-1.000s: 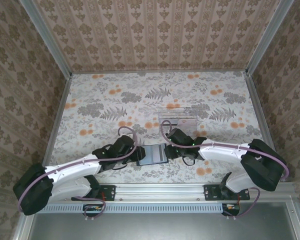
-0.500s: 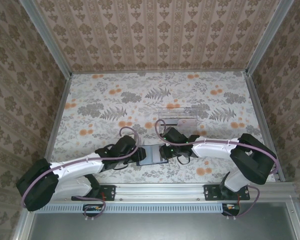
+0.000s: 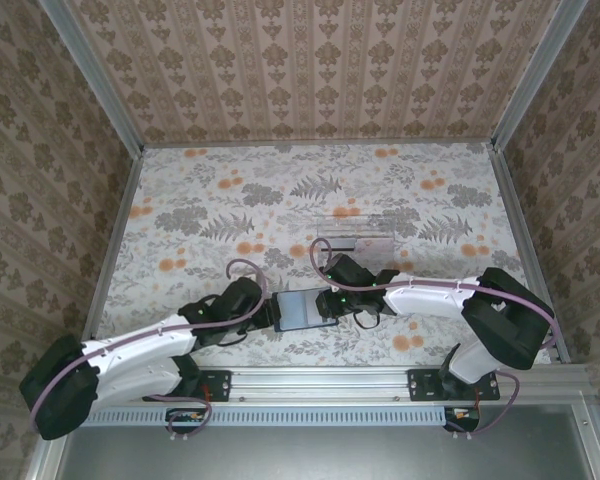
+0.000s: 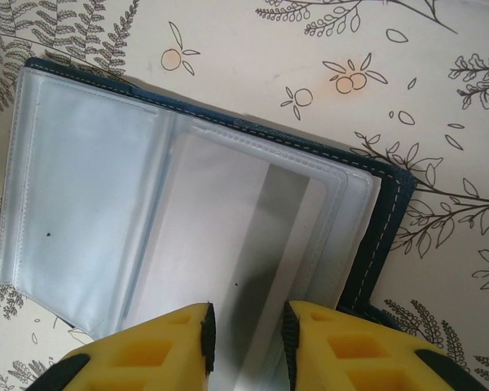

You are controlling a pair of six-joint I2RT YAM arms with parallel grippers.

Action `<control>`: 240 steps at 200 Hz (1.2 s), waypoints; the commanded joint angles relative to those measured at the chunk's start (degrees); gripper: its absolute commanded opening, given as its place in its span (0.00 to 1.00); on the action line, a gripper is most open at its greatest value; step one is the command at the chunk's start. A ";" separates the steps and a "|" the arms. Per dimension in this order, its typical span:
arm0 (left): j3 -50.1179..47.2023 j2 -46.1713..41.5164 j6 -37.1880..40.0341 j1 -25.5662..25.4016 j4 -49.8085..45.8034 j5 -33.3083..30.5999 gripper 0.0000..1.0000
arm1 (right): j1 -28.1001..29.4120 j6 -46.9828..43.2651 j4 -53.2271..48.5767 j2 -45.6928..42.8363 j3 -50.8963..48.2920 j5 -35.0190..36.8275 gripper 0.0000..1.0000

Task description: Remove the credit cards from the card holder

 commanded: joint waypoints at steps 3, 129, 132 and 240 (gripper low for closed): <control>-0.88 0.64 -0.89 0.18 -0.23 -0.22 0.36 | 0.28 1.50 -1.54 0.16 0.24 -0.85 0.33; 0.96 8.64 -0.51 -1.48 4.58 1.47 0.26 | 0.36 5.53 3.91 0.56 1.29 -8.89 0.32; 1.00 8.64 -0.60 -1.50 4.57 1.46 0.26 | 0.36 5.54 3.83 0.54 1.30 -8.89 0.32; 1.01 8.24 -0.83 -1.89 4.12 0.93 0.26 | 0.33 5.63 -5.83 -1.18 1.38 1.58 0.35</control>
